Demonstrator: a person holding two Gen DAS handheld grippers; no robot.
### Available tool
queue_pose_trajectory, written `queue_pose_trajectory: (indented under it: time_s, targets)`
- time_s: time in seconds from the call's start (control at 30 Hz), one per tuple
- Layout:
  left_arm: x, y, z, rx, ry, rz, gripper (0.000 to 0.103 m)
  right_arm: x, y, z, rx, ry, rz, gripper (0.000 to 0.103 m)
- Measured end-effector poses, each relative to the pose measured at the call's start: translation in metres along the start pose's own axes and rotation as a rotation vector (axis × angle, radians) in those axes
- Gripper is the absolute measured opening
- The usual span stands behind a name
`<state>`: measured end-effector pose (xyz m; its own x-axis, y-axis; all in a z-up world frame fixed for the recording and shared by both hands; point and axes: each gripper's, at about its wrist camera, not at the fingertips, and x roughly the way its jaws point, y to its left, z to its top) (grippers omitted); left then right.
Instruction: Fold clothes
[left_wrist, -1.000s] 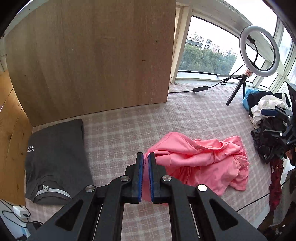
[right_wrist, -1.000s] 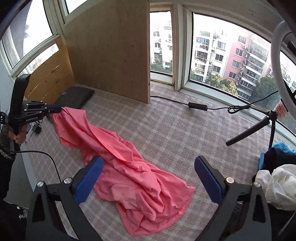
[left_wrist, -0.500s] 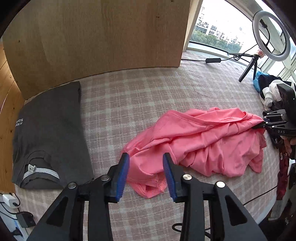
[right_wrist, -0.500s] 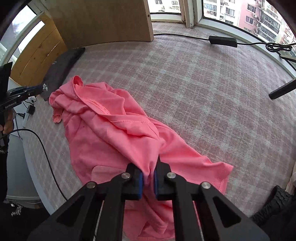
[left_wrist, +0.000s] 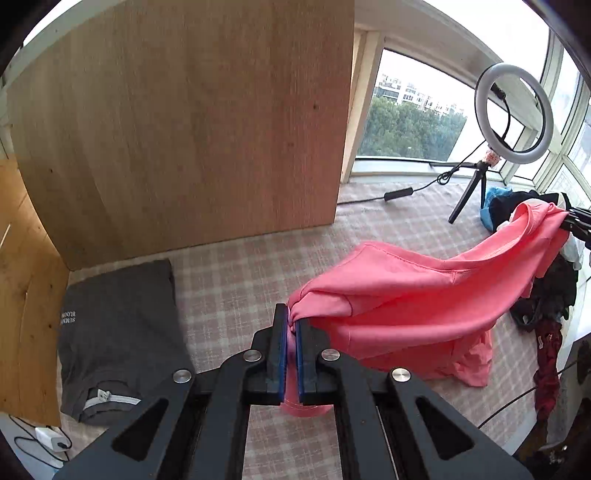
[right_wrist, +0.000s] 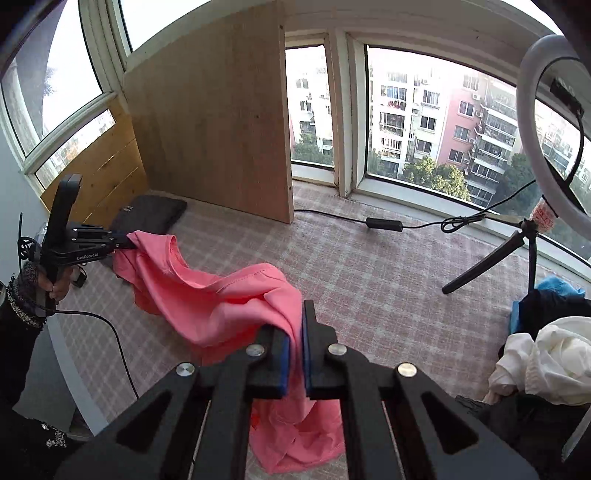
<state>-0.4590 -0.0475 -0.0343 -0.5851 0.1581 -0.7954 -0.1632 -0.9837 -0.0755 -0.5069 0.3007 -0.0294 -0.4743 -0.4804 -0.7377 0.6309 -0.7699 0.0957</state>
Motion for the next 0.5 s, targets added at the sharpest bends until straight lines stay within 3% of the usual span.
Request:
queue_pose_trajectory:
  time_s: [0.2,0.4,0.5]
  targets:
    - [-0.161,-0.026,0.074,0.097,-0.281,0.02,0.003,-0.156,0.03,0.068,-0.092,-0.304,-0.111,0.005]
    - [-0.295,-0.062,0.094,0.181,-0.538,0.034,0.003,-0.277,0.057,0.089,-0.145,-0.512,-0.181,0.005]
    - [-0.339,-0.069,0.101,0.205,-0.614,0.046,0.003,-0.321,0.066,0.086,-0.16,-0.58,-0.196,0.005]
